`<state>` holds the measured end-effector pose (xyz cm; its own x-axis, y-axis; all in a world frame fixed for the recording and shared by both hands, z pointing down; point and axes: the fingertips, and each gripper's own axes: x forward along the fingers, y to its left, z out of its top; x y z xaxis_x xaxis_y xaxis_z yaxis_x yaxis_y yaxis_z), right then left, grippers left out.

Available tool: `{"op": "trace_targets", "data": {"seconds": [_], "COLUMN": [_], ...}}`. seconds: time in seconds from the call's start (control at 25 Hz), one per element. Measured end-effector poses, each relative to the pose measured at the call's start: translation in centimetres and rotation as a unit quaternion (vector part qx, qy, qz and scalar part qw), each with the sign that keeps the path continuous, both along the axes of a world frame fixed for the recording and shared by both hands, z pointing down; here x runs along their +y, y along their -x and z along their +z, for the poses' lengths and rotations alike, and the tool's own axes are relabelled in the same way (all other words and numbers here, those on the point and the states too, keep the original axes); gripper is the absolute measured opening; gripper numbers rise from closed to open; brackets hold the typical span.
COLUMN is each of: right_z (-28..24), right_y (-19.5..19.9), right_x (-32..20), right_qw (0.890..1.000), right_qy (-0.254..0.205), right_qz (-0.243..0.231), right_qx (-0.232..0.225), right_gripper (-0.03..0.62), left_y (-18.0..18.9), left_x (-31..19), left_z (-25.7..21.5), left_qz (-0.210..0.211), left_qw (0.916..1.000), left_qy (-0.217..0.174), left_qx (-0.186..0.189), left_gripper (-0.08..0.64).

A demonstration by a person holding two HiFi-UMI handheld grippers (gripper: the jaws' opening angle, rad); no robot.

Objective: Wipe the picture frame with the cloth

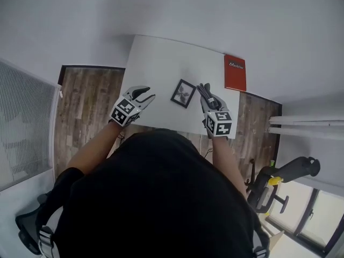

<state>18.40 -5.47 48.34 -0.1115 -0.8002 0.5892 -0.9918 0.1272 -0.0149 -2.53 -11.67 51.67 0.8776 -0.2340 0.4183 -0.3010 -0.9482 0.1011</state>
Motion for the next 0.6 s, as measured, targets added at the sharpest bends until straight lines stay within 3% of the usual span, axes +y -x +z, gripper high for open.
{"op": "trace_targets", "data": {"seconds": [0.28, 0.6], "right_z": [-2.3, -2.9], "right_y": [-0.8, -1.8], "right_x": [1.8, 4.2], "right_qw": [0.999, 0.997], "right_qy": [-0.032, -0.038], "right_qz": [0.03, 0.06], "right_qx": [-0.009, -0.013], "right_gripper": [0.117, 0.117], "left_y": [1.4, 2.0], "left_x": [-0.2, -0.4], "left_z": [-2.5, -3.9], "left_qz": [-0.011, -0.007], "left_qw": [0.9998, 0.9997], "left_qy": [-0.009, -0.007], "left_qx": [0.016, 0.024], "left_gripper": [0.146, 0.143]}}
